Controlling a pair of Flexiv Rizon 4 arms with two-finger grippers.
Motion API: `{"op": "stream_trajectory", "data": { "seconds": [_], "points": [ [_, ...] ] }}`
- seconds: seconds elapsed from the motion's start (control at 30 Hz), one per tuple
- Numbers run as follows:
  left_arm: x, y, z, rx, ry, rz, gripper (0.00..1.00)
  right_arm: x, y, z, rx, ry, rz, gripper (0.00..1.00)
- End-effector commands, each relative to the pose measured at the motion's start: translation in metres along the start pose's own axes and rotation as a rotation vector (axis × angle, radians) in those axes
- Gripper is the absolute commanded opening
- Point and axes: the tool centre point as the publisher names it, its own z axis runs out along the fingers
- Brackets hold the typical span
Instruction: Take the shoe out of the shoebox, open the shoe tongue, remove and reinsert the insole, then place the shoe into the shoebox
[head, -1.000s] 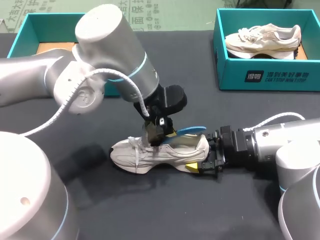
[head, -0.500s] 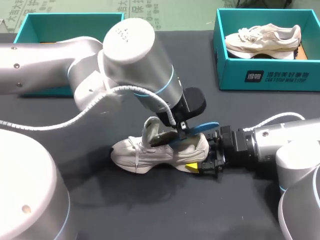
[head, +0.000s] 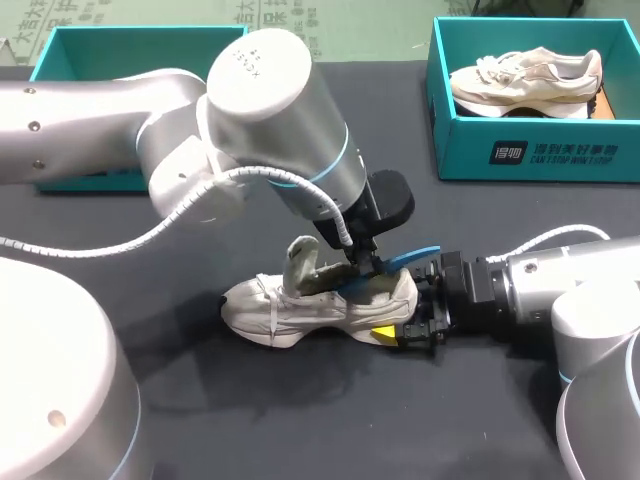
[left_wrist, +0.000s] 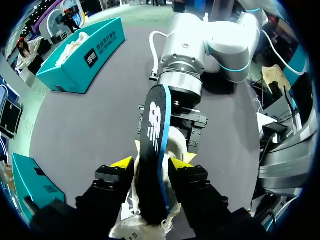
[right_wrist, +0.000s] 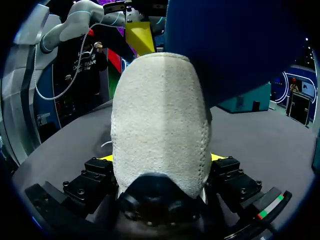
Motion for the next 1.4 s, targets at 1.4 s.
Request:
{"op": "stream_trajectory", "data": {
  "seconds": [1.4],
  "points": [
    [0.006, -0.002, 0.025, 0.032, -0.295, -0.028, 0.51, 0.001, -0.001, 0.001, 0.006, 0.0, 0.001, 0.0]
  ]
}}
